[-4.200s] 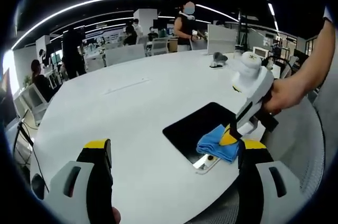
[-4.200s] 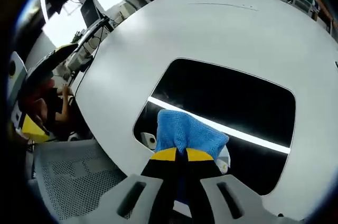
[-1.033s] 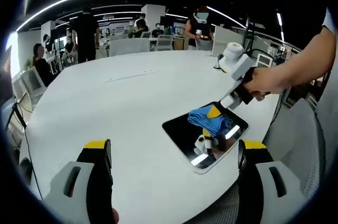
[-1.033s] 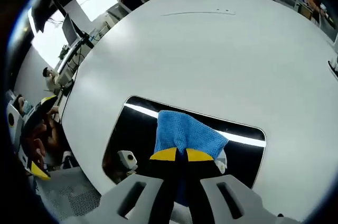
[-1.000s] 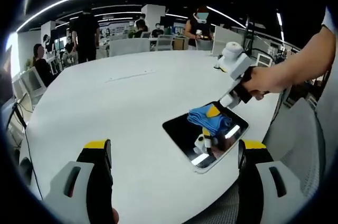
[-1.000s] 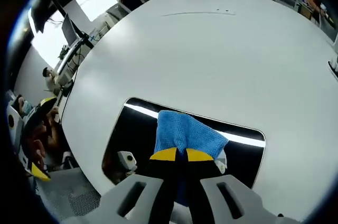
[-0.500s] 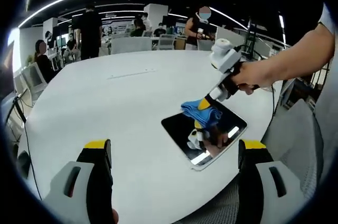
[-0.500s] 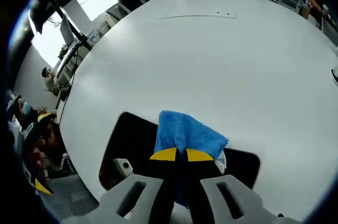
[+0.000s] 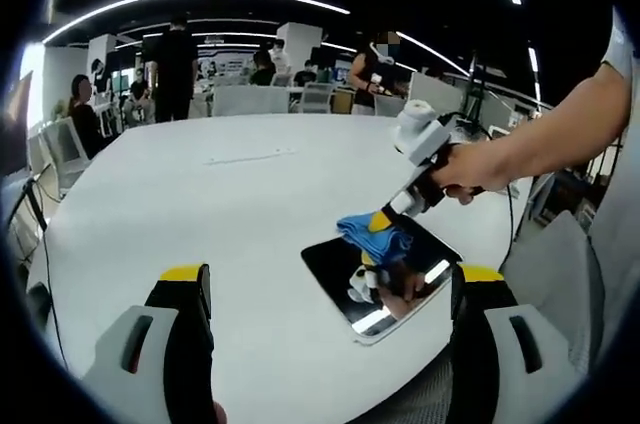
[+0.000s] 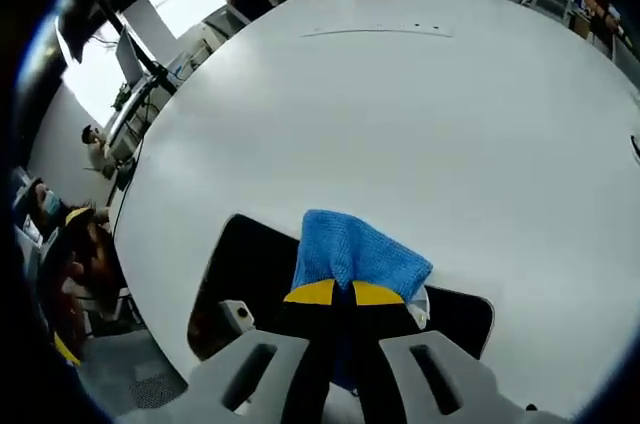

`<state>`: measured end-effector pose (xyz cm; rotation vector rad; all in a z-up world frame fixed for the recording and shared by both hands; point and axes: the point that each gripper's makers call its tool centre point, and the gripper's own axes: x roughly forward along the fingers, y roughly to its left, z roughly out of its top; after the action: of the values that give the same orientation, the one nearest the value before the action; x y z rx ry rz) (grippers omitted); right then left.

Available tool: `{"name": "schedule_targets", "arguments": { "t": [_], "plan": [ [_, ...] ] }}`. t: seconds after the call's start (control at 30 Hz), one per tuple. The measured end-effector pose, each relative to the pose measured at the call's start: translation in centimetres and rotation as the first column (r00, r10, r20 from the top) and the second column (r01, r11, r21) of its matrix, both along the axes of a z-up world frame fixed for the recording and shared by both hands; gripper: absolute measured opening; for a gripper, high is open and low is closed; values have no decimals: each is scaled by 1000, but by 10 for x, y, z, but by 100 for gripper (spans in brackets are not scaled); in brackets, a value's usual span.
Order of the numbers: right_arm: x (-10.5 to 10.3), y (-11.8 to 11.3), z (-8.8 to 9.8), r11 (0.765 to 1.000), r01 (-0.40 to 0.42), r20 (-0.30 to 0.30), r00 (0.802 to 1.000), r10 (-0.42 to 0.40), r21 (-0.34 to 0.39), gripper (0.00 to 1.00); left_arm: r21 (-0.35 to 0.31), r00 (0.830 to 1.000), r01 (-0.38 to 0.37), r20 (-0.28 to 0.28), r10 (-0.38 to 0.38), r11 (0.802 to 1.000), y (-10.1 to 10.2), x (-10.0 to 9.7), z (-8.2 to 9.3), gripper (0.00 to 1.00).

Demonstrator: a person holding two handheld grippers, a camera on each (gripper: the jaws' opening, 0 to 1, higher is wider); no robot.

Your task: Wipe the mirror surface with the cleaning cloth until all visible marks leave the cleaned area.

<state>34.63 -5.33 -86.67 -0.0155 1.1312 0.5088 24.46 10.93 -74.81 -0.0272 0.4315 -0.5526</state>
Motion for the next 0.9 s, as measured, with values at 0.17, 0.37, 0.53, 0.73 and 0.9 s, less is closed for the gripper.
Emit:
{"name": "schedule_targets", "arguments": {
  "t": [0.17, 0.37, 0.53, 0.73, 0.9],
  "plan": [
    [0, -10, -1, 1000, 4, 0, 1000, -4, -3, 0, 0, 1000, -11, -1, 11, 1000, 0, 1, 0, 99],
    [3, -21, -3, 1000, 14, -4, 1000, -14, -5, 0, 12, 1000, 1, -1, -1, 1000, -7, 0, 0, 99],
    [3, -26, -4, 1000, 8, -2, 1000, -8, -9, 0, 11, 1000, 5, -15, -5, 1000, -10, -1, -4, 99],
    [2, -29, -3, 1000, 11, -6, 1000, -11, -10, 0, 28, 1000, 2, -18, -2, 1000, -9, -2, -5, 99],
    [3, -41, -3, 1000, 13, -6, 1000, -13, -27, 0, 66, 1000, 13, -27, -11, 998, -6, -4, -9, 99]
  ]
}}
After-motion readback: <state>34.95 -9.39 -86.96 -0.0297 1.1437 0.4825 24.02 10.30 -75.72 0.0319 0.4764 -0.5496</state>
